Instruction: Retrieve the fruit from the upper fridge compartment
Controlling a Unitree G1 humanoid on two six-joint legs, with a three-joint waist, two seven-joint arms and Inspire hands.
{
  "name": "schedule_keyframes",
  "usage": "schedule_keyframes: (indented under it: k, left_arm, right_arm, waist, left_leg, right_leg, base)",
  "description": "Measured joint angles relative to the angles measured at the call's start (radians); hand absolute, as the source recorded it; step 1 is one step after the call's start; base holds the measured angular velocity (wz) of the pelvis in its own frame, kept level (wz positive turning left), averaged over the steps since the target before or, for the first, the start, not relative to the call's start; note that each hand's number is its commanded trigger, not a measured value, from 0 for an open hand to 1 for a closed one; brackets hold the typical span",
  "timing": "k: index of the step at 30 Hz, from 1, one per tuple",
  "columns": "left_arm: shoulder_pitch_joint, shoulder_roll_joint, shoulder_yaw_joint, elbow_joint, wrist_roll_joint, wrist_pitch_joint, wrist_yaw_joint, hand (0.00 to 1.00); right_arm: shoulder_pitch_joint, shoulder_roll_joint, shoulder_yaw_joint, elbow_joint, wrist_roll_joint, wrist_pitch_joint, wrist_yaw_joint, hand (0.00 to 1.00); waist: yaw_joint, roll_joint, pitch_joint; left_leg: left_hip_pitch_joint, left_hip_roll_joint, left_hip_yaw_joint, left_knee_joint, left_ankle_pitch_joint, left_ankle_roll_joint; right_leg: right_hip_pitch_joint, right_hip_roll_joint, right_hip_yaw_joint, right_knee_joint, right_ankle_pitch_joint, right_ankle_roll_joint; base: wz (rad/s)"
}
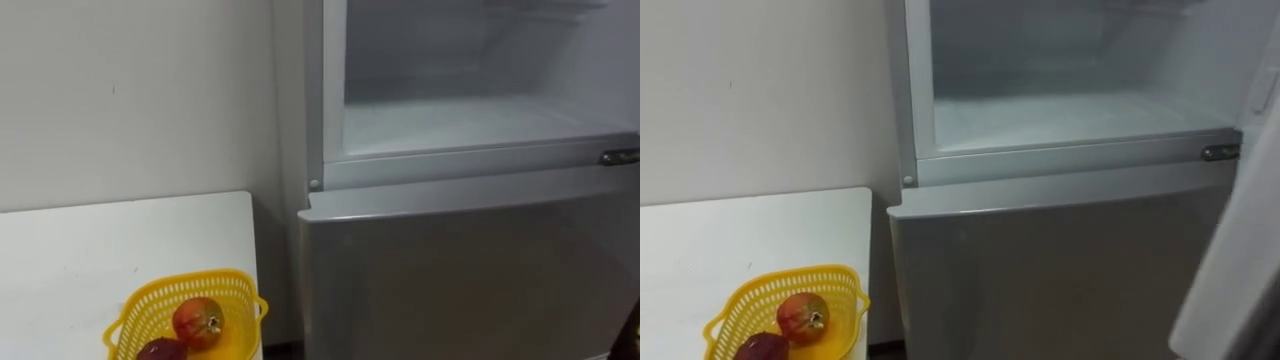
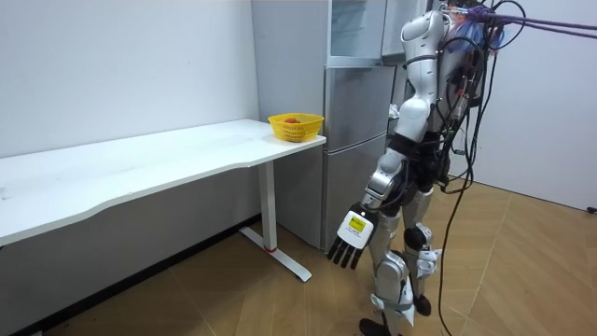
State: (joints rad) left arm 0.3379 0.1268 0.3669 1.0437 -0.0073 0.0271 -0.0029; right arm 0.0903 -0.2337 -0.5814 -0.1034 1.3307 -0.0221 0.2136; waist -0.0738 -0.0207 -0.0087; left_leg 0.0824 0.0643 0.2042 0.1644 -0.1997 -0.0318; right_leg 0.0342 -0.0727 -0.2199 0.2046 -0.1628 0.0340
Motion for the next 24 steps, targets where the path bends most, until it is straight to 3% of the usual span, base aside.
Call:
schedule_keyframes:
  k: [8, 15, 17, 24]
  left_arm:
    - [-0.008, 0.001, -0.007, 0.0, 0.001, 0.0, -0.008, 0.0]
    - [-0.02, 0.012, -0.037, -0.003, 0.023, 0.001, -0.007, 0.0]
    - [-0.018, 0.015, -0.038, -0.002, 0.041, 0.006, -0.009, 0.0]
    - [-0.014, 0.022, -0.059, 0.002, 0.042, 0.034, -0.036, 0.0]
  right_arm:
    - [0.0, -0.01, 0.02, 0.0, -0.115, 0.012, 0.03, 0.0]
    - [-0.013, -0.072, 0.06, 0.027, -0.237, 0.012, 0.029, 0.0]
    - [-0.035, -0.093, 0.069, 0.043, -0.299, 0.024, 0.029, 0.0]
    - [-0.116, -0.096, 0.096, 0.059, -0.363, 0.064, 0.028, 0.0]
  waist:
    - [0.001, -0.012, 0.001]
    - [0.022, -0.034, 0.0059]
    - [0.028, -0.043, 0.0057]
    - [0.043, -0.054, 0.0052]
  left_leg:
    - [-0.001, 0.0, -0.001, 0.0, 0.0, 0.0]
    - [-0.001, 0.001, 0.0, 0.002, 0.0, 0.0]
    - [-0.005, 0.002, -0.001, 0.002, 0.0, 0.0]
    - [-0.015, 0.006, -0.007, 0.006, 0.0, -0.001]
  right_leg:
    - [0.0, 0.0, -0.003, -0.001, 0.0, 0.0]
    - [-0.004, 0.001, 0.001, 0.001, 0.001, -0.001]
    - [-0.016, 0.001, 0.001, 0.0, 0.001, -0.002]
    - [-0.015, 0.006, -0.002, -0.001, 0.006, -0.007]
  base:
    - [0.0]
    - [-0.02]
    - [0.0]
    - [0.0]
